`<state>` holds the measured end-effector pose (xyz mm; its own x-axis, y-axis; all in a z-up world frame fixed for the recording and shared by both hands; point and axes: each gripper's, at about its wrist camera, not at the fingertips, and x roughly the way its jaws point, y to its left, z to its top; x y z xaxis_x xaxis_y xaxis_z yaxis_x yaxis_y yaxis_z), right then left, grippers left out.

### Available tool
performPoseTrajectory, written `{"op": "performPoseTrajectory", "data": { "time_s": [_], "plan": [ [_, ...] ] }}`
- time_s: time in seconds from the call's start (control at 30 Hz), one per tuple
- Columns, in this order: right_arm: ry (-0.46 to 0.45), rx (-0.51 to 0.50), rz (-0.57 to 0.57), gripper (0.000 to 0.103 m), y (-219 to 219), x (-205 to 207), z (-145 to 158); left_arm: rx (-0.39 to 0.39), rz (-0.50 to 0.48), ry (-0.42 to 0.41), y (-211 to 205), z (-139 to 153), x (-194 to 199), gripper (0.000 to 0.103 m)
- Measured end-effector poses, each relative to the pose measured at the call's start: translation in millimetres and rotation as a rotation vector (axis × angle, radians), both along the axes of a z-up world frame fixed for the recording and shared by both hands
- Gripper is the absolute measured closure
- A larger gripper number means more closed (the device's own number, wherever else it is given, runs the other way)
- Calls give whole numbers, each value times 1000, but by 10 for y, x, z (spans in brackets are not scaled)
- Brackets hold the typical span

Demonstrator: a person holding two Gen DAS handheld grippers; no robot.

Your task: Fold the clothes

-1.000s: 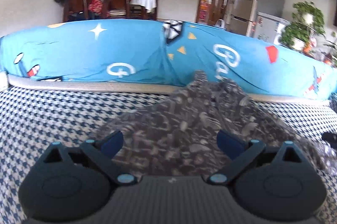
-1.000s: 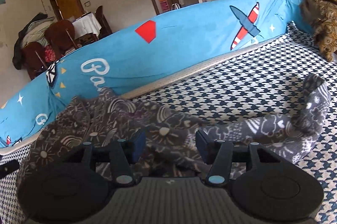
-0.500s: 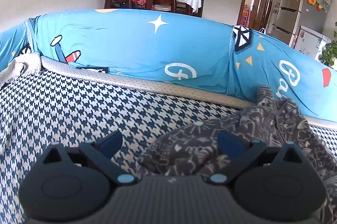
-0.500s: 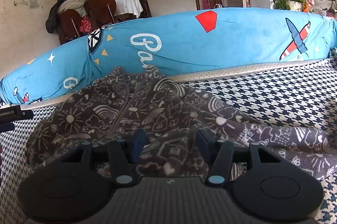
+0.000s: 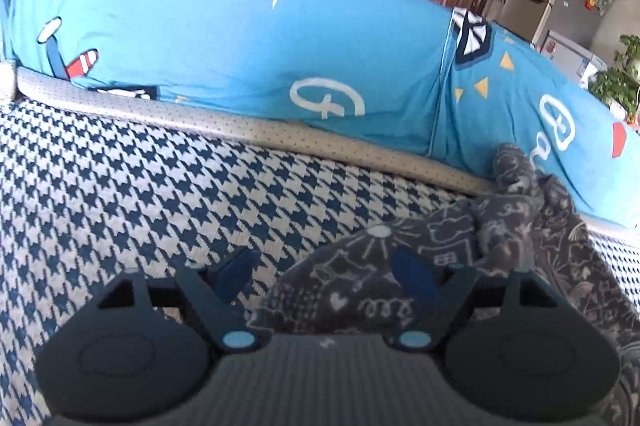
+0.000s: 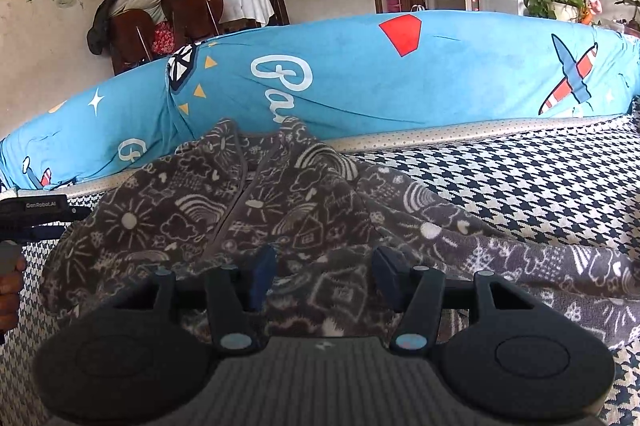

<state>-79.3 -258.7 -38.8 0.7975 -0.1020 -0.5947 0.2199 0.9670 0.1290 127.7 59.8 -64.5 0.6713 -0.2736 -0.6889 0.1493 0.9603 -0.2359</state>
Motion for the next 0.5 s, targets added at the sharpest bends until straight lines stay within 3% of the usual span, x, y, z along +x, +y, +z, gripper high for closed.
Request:
{"op": "performPoseTrajectory", "data": {
  "time_s": [0.17, 0.23, 0.37, 0.47, 0.5],
  "plan": [
    [18, -11, 8, 48, 28, 46, -45, -39, -54, 53, -15, -191, 158, 29],
    [25, -17, 12, 48, 40, 69, -61, -50, -71, 67, -28, -249, 207, 23],
    [41, -31, 17, 48, 55, 119, -102, -17, -105, 51, -128, -232, 193, 25],
    [49, -41, 21, 48, 69, 154, -128, -13, -127, 42, -180, -219, 165, 48],
    [50, -46, 21, 48, 75, 164, -135, -13, -132, 33, -196, -201, 140, 60]
  ]
}}
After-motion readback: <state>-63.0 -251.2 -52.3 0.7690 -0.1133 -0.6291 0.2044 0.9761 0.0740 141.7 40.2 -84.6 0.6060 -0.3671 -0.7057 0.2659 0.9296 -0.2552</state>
